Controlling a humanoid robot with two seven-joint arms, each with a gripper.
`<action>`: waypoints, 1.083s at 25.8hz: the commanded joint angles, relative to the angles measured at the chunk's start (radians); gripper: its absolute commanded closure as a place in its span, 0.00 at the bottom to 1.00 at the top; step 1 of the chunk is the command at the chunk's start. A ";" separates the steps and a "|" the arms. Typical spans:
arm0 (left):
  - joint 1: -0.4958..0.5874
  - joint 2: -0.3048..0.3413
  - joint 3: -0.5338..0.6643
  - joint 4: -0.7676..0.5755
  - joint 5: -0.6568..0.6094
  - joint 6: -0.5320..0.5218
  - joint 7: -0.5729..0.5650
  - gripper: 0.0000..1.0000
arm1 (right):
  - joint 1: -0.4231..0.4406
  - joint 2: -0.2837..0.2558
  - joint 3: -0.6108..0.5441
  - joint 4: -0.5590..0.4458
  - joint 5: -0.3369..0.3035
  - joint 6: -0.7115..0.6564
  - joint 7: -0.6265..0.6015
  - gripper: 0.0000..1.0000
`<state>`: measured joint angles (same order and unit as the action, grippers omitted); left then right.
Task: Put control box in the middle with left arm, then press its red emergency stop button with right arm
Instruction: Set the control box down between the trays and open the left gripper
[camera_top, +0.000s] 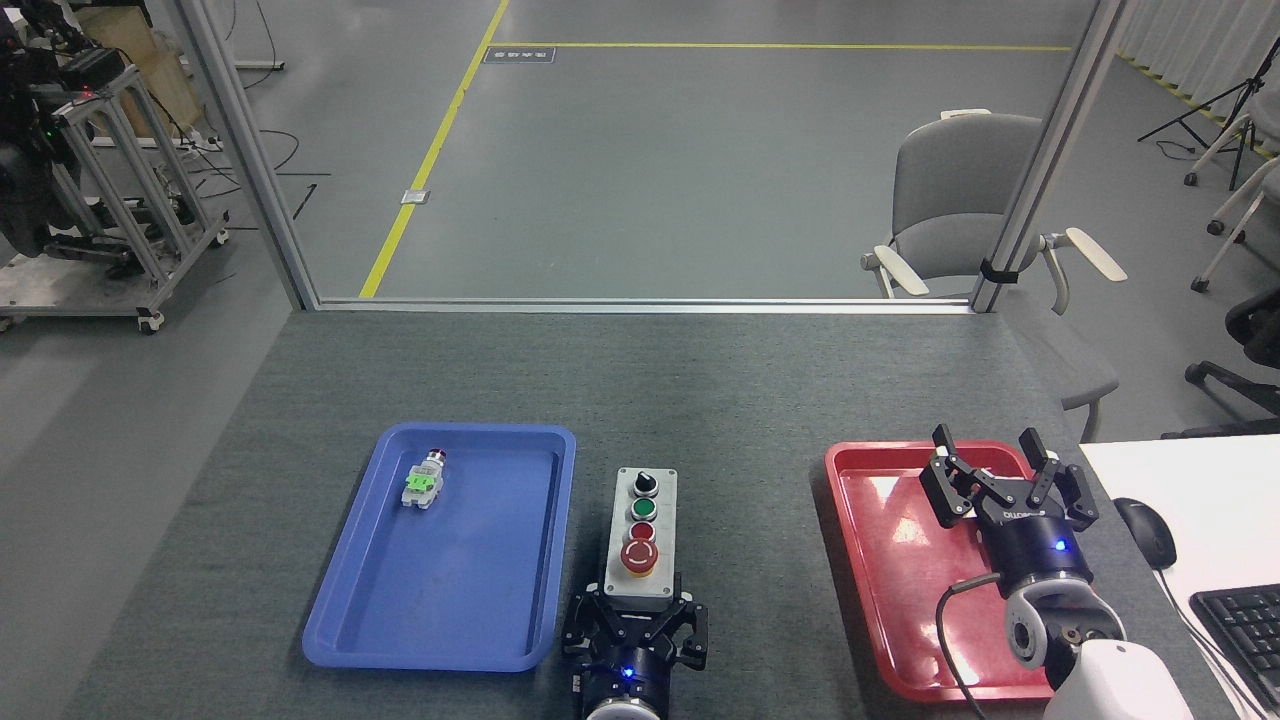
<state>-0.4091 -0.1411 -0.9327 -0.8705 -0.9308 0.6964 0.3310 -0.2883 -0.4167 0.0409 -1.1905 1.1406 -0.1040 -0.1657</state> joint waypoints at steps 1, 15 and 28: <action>-0.001 0.000 -0.005 0.007 0.006 -0.005 0.025 1.00 | 0.000 -0.002 0.001 0.000 0.001 -0.003 -0.002 0.01; 0.001 0.001 -0.005 0.041 0.013 -0.104 0.054 0.93 | 0.000 -0.001 0.001 0.000 0.002 -0.006 -0.006 0.01; 0.004 0.003 -0.003 0.050 0.018 -0.114 0.062 0.14 | 0.001 -0.002 0.001 0.000 0.005 -0.008 -0.006 0.01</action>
<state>-0.4060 -0.1381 -0.9356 -0.8191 -0.9131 0.5789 0.3942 -0.2871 -0.4187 0.0416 -1.1904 1.1457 -0.1120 -0.1721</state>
